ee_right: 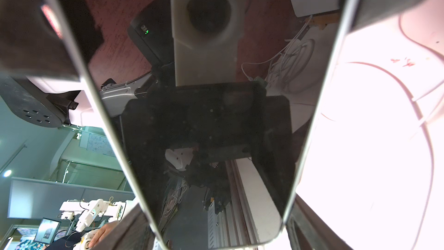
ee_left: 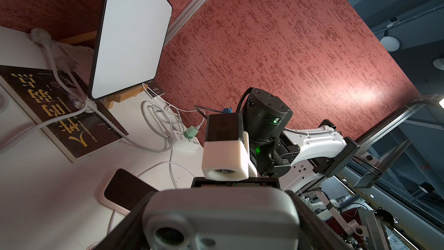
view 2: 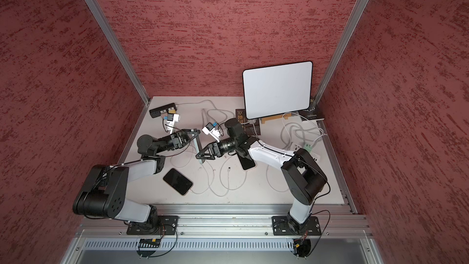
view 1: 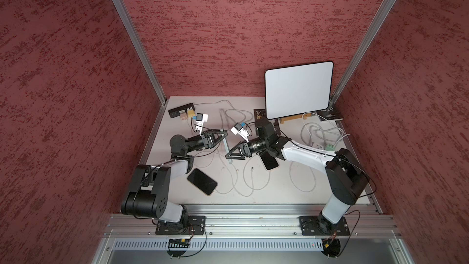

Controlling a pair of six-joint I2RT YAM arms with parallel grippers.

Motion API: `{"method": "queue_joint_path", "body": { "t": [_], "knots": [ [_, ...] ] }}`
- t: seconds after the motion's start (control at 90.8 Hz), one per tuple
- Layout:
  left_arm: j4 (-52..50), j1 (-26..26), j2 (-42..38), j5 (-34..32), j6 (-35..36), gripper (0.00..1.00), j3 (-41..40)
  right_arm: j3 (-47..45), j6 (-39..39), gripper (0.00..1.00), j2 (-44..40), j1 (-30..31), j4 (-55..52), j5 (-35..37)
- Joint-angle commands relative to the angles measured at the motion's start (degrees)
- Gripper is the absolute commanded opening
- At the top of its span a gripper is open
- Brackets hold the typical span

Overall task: Unplug the charging cable from the phone
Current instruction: Place the phone at the center of the board.

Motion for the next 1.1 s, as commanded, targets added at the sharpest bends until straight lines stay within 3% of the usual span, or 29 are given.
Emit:
{"method": "queue_joint_path", "body": {
  "t": [0.0,0.088,0.121,0.342,0.584,0.793,1.091],
  "knots": [
    [2.67,-0.29,0.17,-0.03,0.68,0.52,0.25,0.42,0.31,0.34,0.15,-0.32,3.16,-1.93],
    [2.67,-0.20,0.15,-0.31,0.77,0.94,0.10,0.19,0.27,0.28,0.07,-0.32,3.45,-2.23],
    [2.71,-0.10,0.26,-0.56,0.82,0.99,0.08,0.04,0.18,0.27,0.03,-0.32,3.55,-2.34],
    [-3.69,0.32,-1.01,-2.95,5.01,1.00,-0.32,-0.32,-1.07,0.25,-0.37,-0.32,2.06,-1.24],
    [-29.54,0.33,-10.80,-12.81,20.74,1.00,-0.58,1.35,-7.73,0.25,-1.38,-0.32,-10.62,6.40],
    [-41.85,0.46,-17.63,-19.31,27.07,1.00,-0.36,4.08,-11.93,0.24,-1.71,-0.03,-24.09,16.12],
    [-47.45,0.50,-19.73,-26.15,28.54,1.00,0.06,12.03,-15.93,0.25,1.43,2.88,-43.98,36.19]
  ]
}}
